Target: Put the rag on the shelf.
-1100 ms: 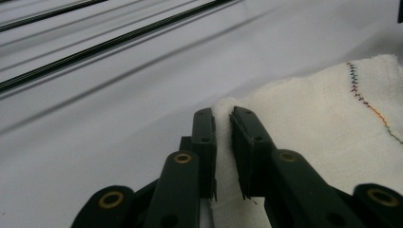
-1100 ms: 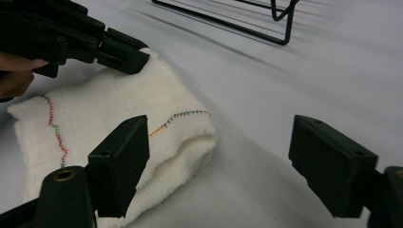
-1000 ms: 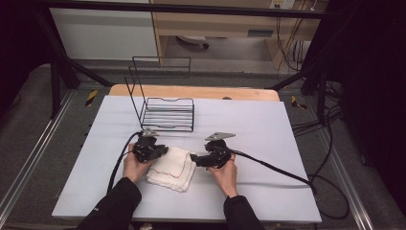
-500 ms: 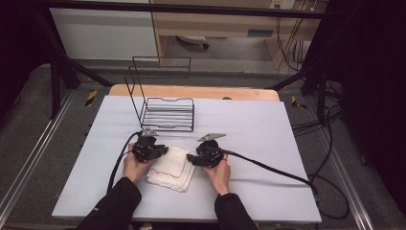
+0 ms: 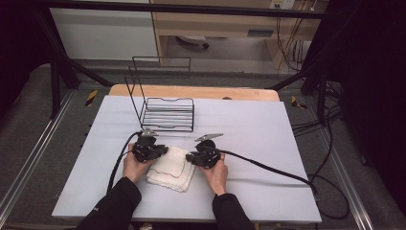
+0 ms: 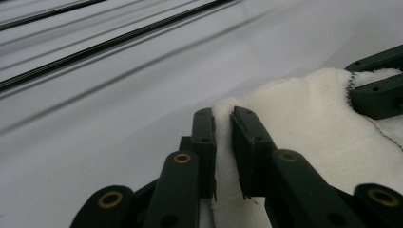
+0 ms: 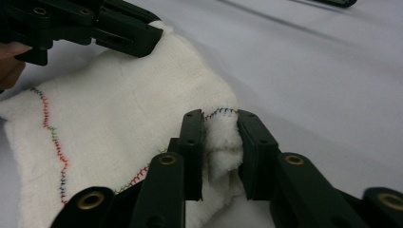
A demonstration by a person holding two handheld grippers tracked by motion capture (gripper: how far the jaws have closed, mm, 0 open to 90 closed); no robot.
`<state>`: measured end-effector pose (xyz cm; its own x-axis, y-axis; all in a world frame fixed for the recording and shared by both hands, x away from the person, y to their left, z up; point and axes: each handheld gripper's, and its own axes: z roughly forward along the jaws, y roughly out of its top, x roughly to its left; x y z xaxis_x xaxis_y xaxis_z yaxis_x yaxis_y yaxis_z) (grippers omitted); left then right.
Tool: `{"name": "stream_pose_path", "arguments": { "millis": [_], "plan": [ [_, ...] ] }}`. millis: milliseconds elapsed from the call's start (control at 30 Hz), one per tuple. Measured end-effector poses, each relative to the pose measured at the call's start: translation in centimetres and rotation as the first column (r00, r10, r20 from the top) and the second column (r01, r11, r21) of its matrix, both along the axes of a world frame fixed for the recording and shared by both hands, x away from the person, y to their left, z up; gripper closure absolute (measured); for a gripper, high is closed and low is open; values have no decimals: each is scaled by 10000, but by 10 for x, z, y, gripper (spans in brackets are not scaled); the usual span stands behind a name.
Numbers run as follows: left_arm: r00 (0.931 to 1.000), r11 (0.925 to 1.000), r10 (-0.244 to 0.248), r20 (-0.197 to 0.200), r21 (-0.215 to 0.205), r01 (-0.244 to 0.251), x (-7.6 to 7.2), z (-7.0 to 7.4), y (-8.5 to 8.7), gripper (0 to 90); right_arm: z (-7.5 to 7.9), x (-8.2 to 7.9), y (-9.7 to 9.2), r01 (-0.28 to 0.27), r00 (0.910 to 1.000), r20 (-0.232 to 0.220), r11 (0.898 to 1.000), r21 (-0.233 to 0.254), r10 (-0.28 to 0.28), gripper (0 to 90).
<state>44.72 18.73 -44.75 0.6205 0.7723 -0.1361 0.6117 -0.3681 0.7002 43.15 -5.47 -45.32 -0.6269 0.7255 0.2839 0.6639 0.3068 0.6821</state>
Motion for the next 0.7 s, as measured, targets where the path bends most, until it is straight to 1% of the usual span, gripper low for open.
{"name": "stream_pose_path", "arguments": {
  "millis": [200, 300, 367, 467, 567, 600, 700],
  "plan": [
    [10000, 10000, 32, 70, 28, -32, -1, 0, 0, 788, 0, -1, 0, 77, 9999, -76, 9999, 131, -76, 805],
    [9999, 9999, 110, -62, -116, -110, -1, 0, 1, 799, 1, -1, 0, 41, 10000, 4, 9999, 100, -41, 816],
    [9999, 9998, 121, -32, -172, -121, -1, 0, 1, 806, 1, -1, 0, 46, 10000, 41, 9999, 98, -46, 817],
    [9998, 9996, 200, -71, -202, -202, -1, 1, 2, 821, 3, -3, -1, 53, 9998, 188, 9999, 141, -55, 821],
    [9996, 9991, 251, -100, -333, -255, -1, 2, 4, 825, 7, -4, -1, 29, 9994, 350, 9996, 266, -38, 822],
    [9996, 9990, 263, -63, -372, -266, -2, 3, 4, 825, 7, -4, -1, 29, 9994, 350, 9996, 266, -38, 822],
    [9995, 9980, 289, 107, -573, -283, -4, 8, 7, 827, 12, -6, -2, 0, 9983, 577, 9990, 458, -26, 822]
  ]
}}
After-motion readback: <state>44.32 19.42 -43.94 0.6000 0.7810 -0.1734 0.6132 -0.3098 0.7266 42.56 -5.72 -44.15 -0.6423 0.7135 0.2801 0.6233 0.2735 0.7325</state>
